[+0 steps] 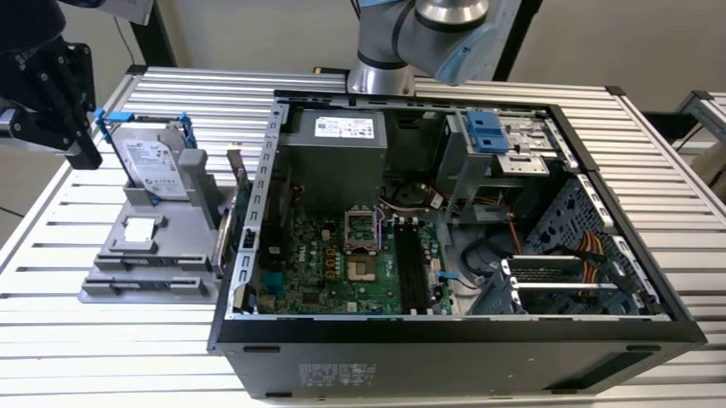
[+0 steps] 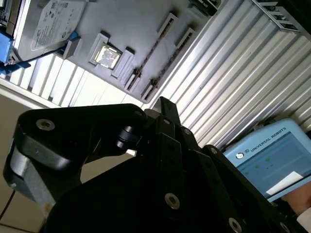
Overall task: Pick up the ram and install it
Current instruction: 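Pick up the ram and move it above insertion slot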
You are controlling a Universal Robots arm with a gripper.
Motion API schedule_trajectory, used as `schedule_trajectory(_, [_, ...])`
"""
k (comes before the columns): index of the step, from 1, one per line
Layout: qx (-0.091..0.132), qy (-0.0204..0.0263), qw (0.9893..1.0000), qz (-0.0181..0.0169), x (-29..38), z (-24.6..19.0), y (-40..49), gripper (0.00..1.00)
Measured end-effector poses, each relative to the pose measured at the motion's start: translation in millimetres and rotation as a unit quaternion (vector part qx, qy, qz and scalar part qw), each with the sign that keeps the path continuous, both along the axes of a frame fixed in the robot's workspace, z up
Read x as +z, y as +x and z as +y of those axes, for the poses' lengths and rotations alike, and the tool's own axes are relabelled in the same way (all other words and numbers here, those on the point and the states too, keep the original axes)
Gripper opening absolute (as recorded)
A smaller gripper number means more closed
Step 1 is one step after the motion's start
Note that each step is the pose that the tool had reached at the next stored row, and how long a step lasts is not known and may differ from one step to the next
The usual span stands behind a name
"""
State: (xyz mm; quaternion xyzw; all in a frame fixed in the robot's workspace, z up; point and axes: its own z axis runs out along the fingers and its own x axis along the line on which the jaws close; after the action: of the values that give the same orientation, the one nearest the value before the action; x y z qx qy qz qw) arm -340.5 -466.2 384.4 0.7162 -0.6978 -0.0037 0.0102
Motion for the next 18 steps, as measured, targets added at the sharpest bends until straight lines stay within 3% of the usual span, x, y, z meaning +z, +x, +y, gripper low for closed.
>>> schedule_trajectory(6, [0.000, 0.0000, 1.0000, 0.0000, 0.0, 0.0, 0.0, 0.00])
schedule_trajectory(7, [0.000, 0.0000, 1.0000, 0.0000, 0.0, 0.0, 0.0, 1.00])
schedule_trajectory(18, [0.001, 0.0000, 1.0000, 0.0000, -0.2, 0.0, 0.0, 1.00])
